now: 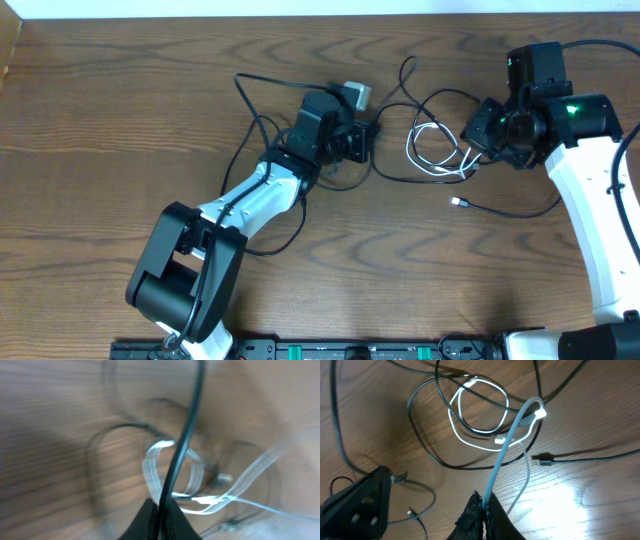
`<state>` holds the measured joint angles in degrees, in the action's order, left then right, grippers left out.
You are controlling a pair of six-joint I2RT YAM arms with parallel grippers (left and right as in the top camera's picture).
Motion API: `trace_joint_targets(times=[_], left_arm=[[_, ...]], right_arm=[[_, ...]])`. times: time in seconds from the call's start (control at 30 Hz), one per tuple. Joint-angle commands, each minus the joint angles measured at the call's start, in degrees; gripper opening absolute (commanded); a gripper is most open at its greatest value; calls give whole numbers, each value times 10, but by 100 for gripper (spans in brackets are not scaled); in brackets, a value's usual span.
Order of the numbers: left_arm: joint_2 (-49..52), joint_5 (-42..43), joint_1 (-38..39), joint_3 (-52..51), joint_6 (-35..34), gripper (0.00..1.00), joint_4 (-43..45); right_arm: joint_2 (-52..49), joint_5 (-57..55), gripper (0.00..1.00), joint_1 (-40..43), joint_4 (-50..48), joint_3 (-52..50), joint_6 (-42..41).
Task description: Untangle cables
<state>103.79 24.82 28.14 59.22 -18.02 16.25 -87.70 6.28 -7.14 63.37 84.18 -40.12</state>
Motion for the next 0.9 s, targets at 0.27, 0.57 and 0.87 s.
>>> trace_joint_targets(times=[0.27,0.57,0.87], left_arm=[[3,-260,-9,0,3,24,-178],[3,-259,-9,0,3,93,-239],[-5,-259,-9,0,14,93,-242]], right_arm=[[94,76,1,-3,-154,-2,-40],[219,-24,2,46,-311,-1,-98],[279,-134,2,124,-263,0,-100]])
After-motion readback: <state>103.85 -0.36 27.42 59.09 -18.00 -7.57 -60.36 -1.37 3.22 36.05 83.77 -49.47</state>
